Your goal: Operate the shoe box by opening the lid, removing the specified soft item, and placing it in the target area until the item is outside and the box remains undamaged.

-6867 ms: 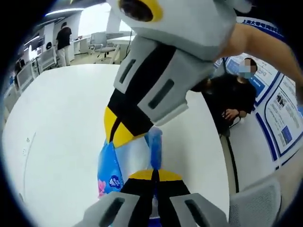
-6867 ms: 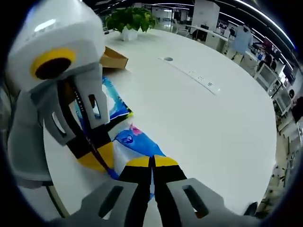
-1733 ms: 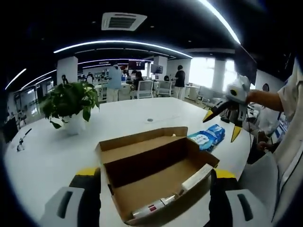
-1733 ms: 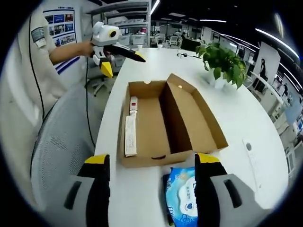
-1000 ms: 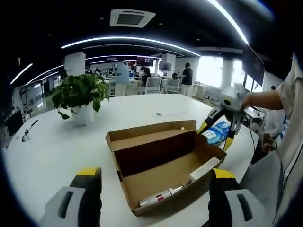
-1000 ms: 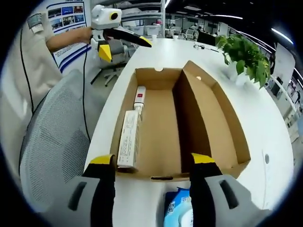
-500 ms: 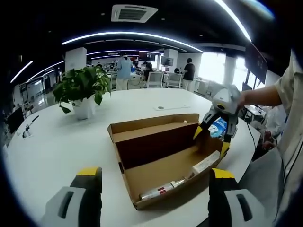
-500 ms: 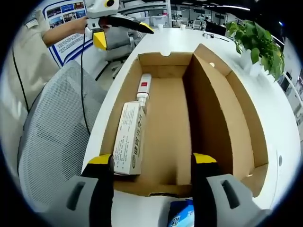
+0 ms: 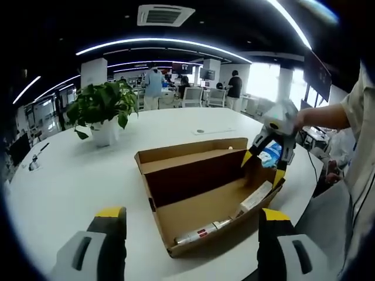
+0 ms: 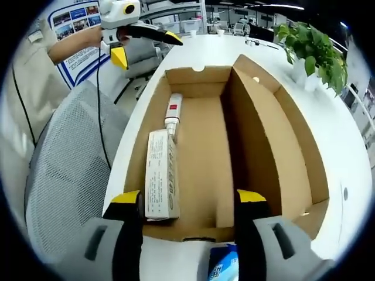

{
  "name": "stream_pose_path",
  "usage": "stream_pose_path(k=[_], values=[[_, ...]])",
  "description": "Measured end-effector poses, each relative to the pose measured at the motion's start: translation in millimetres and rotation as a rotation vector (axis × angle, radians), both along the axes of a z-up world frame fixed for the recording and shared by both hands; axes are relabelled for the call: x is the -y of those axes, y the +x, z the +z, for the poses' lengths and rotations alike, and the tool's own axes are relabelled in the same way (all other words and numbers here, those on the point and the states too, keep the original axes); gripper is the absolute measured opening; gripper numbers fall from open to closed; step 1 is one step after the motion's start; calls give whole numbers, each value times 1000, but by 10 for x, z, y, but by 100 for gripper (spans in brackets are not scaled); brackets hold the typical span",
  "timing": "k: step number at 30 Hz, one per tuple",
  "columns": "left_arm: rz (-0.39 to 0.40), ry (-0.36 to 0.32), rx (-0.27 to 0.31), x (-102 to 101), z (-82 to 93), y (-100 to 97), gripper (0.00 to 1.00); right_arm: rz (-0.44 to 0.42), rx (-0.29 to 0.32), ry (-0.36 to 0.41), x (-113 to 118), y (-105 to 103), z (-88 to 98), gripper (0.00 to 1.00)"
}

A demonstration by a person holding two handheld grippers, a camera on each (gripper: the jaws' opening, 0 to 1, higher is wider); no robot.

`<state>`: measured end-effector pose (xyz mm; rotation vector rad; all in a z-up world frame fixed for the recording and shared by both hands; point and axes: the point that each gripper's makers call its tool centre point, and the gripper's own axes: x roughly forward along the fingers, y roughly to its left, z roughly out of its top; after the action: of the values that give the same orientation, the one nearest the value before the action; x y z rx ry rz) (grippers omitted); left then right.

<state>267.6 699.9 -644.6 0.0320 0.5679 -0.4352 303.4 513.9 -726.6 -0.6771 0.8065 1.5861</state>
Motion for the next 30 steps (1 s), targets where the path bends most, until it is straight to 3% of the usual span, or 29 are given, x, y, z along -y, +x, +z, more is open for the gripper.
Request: stream_pose_path(k=[8, 20, 24, 30], values=[[10, 6, -4, -42, -24, -39, 95, 37, -9, -9, -130, -133, -142, 47], [23, 20, -11, -96, -61, -69, 94, 90, -8, 37, -268, -240, -116, 25], [27, 21, -10, -93, -59, -81, 94, 96, 7, 20, -273, -258, -162, 17], [26, 24, -16, -82, -81, -114, 94, 97, 24, 16, -273, -255, -168, 17]])
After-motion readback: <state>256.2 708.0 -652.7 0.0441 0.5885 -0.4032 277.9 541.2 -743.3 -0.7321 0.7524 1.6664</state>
